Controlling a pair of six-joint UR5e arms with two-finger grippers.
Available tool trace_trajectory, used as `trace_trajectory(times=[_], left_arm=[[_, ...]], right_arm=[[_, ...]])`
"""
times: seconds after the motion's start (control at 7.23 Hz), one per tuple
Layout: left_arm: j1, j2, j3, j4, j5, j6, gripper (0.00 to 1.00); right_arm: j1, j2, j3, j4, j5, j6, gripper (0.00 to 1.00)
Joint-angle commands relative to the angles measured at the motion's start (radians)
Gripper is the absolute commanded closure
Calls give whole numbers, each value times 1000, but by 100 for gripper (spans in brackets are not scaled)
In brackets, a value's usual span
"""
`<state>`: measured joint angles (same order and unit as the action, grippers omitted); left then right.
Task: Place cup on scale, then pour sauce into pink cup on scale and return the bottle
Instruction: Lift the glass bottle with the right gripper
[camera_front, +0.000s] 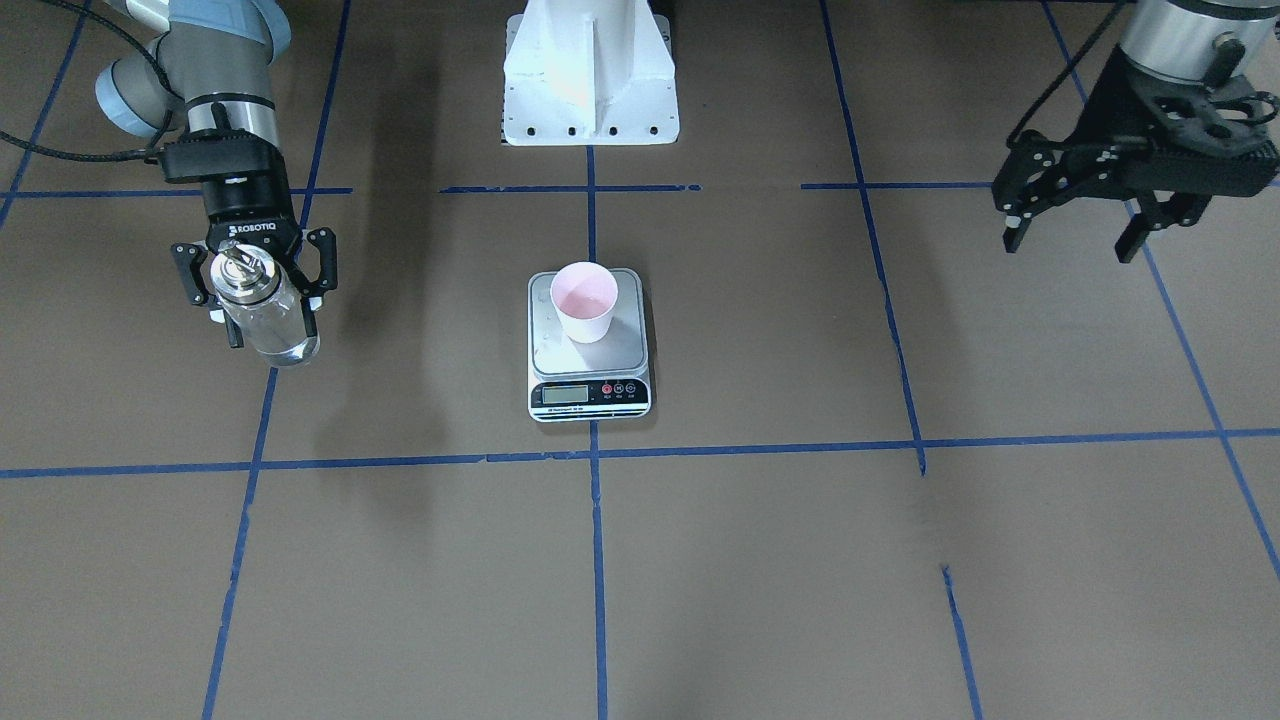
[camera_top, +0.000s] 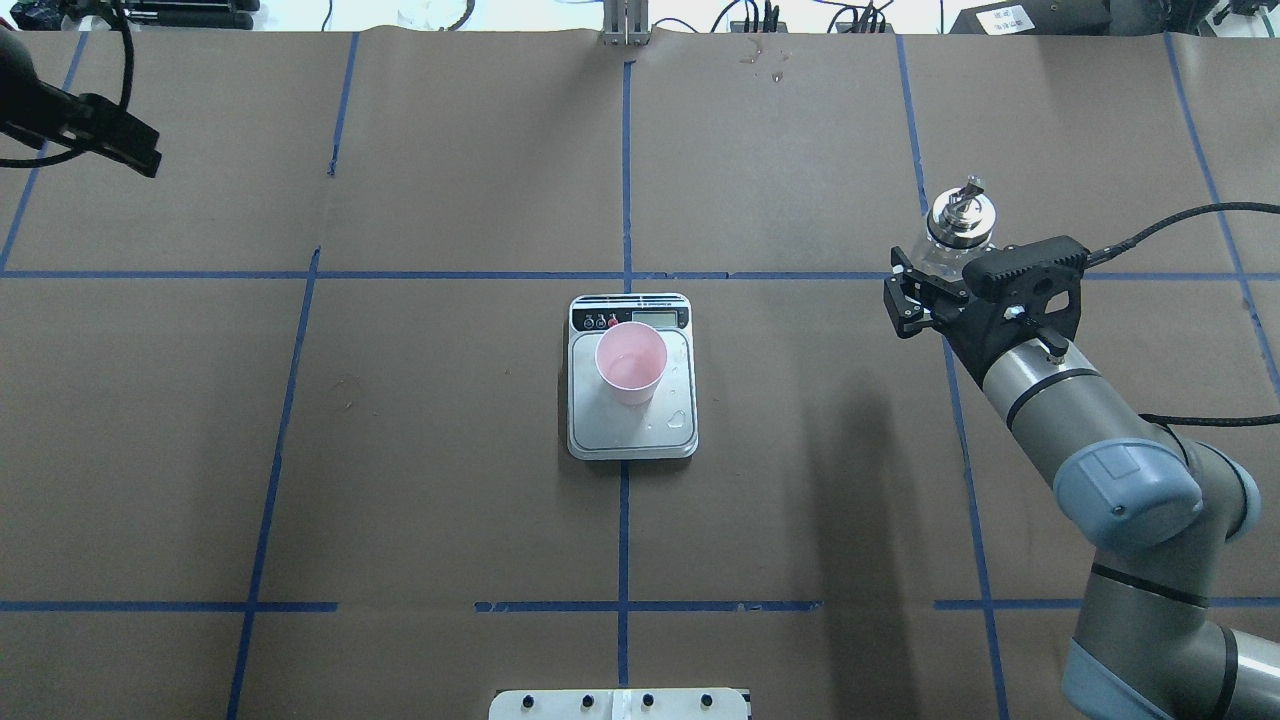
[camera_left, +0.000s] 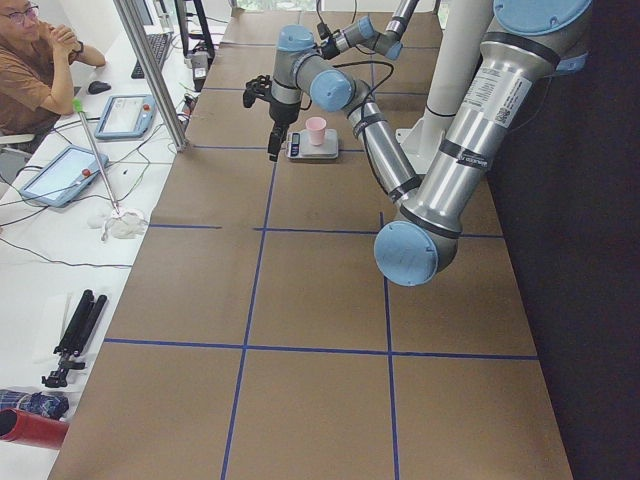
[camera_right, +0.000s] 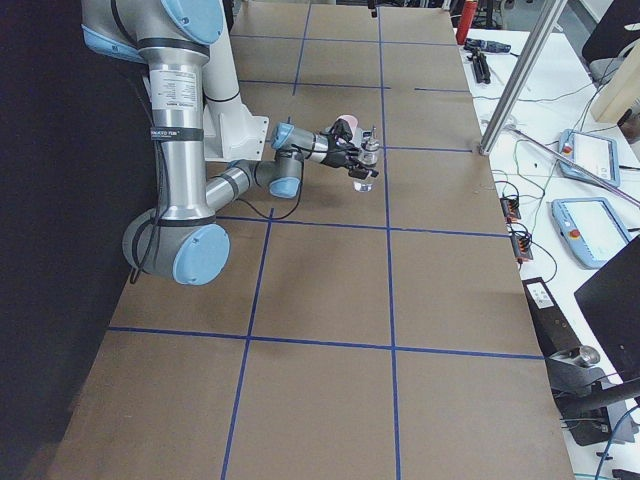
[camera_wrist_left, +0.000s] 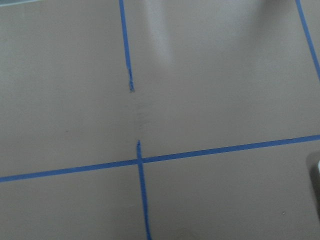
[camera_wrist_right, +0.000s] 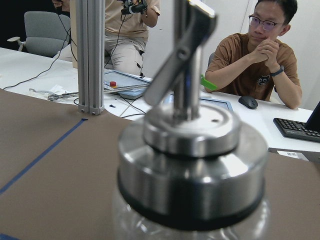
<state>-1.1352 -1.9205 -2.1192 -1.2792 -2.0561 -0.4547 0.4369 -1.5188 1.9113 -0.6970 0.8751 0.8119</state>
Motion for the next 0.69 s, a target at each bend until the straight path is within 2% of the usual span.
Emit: trace_trajectory(times=[0.0, 0.14, 0.28, 0.41, 0.55], left_arm=[[-142, 90, 19, -9, -3, 251, 0], [-199, 125, 56, -8, -25, 412, 0], [-268, 173, 115, -47, -101, 471, 0], [-293, 236, 193, -190, -127, 522, 0], [-338, 270, 328, -326, -133, 639, 0]], right_arm=[[2, 40, 8, -25, -60, -214, 100], [-1, 52, 6, -42, -74, -267, 100], [-4, 61, -12, -44, -87, -286, 100], [-6, 72, -15, -45, -96, -336, 100], [-12, 71, -15, -50, -166, -377, 100]])
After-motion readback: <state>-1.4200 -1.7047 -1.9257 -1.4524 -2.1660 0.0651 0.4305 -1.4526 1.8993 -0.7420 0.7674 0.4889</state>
